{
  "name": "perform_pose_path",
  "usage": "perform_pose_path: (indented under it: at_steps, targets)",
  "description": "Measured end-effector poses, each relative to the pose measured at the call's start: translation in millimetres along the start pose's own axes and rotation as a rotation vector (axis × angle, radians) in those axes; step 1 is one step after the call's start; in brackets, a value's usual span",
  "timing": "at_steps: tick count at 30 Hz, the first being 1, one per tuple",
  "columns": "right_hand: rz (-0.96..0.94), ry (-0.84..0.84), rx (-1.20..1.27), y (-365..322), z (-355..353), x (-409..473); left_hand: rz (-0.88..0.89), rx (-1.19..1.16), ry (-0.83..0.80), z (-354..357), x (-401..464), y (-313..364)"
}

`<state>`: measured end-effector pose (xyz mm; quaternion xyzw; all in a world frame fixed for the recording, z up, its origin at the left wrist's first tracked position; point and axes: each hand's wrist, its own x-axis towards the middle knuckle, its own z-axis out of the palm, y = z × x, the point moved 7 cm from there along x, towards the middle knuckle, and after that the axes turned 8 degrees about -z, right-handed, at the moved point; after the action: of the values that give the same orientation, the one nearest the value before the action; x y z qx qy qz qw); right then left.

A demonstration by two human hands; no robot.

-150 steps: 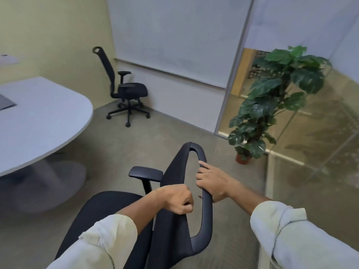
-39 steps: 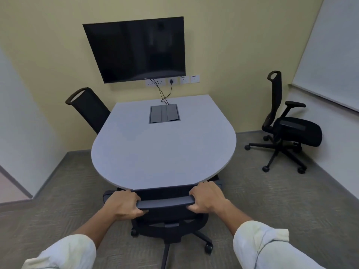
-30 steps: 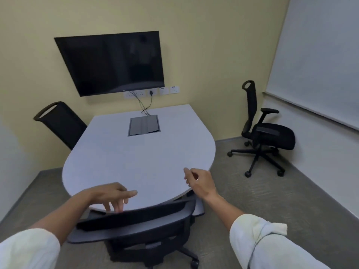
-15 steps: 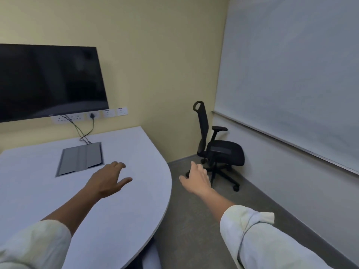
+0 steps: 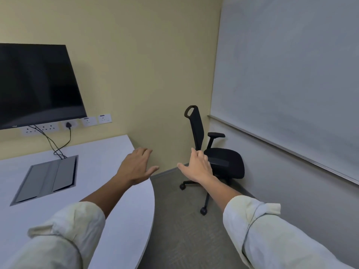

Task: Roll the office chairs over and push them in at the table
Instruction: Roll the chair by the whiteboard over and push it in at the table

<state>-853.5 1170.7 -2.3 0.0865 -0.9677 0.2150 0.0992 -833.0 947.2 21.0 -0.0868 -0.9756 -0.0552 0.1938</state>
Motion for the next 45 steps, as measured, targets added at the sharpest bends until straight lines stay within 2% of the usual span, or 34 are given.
perform_pose_path:
  at_steps: [8,15,23,31,36,42,45]
  targets:
    - [-0.055,-0.017,-0.045,75,-30,108,-0.018,0.041,-0.018,37,112,52]
    - [-0.044,-0.052,-0.005,119,-8,189,-0.034,0.036,-0.029,78,198,54]
    - [-0.043,-0.092,0.064,138,37,323,0.095,0.146,-0.092,139,327,14]
    - [-0.014,-0.025,0.097,137,55,486,0.104,0.05,-0.142,179,479,-36]
    - [0.002,-0.047,0.129,148,75,564,0.126,0.021,-0.152,206,556,-52]
    - [-0.021,-0.115,0.193,159,118,655,0.068,-0.049,-0.127,245,637,-72]
    - [0.041,-0.112,0.184,171,136,699,0.051,-0.059,-0.137,264,673,-81]
